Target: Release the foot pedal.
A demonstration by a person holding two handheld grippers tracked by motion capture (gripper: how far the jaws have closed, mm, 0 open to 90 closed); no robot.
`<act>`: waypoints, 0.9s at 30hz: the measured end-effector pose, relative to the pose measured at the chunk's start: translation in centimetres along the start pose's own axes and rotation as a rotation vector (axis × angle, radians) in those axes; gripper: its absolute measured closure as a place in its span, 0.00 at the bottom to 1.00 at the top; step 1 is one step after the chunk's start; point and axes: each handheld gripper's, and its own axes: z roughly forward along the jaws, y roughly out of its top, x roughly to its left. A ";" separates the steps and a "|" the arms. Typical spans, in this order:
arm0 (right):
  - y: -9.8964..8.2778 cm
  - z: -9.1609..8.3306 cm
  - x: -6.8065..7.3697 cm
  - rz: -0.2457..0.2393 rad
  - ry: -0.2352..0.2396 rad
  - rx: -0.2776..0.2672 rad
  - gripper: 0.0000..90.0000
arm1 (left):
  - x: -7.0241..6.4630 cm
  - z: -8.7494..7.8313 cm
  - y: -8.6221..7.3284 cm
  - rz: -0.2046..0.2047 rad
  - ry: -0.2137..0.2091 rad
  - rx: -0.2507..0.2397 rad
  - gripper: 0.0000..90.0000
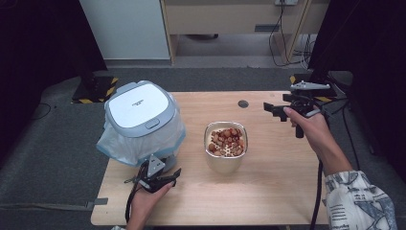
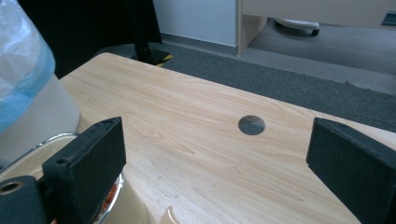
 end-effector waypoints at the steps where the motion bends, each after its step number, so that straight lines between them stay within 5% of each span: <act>1: -0.1 -0.1 -0.2 0.003 -0.013 -0.001 0.06 | 0.0 0.0 0.0 0.000 0.000 0.000 0.30; 27: -4.6 -1.2 -1.5 0.068 -0.158 -0.011 0.06 | 0.2 -0.2 0.1 -0.009 -0.005 -0.014 0.29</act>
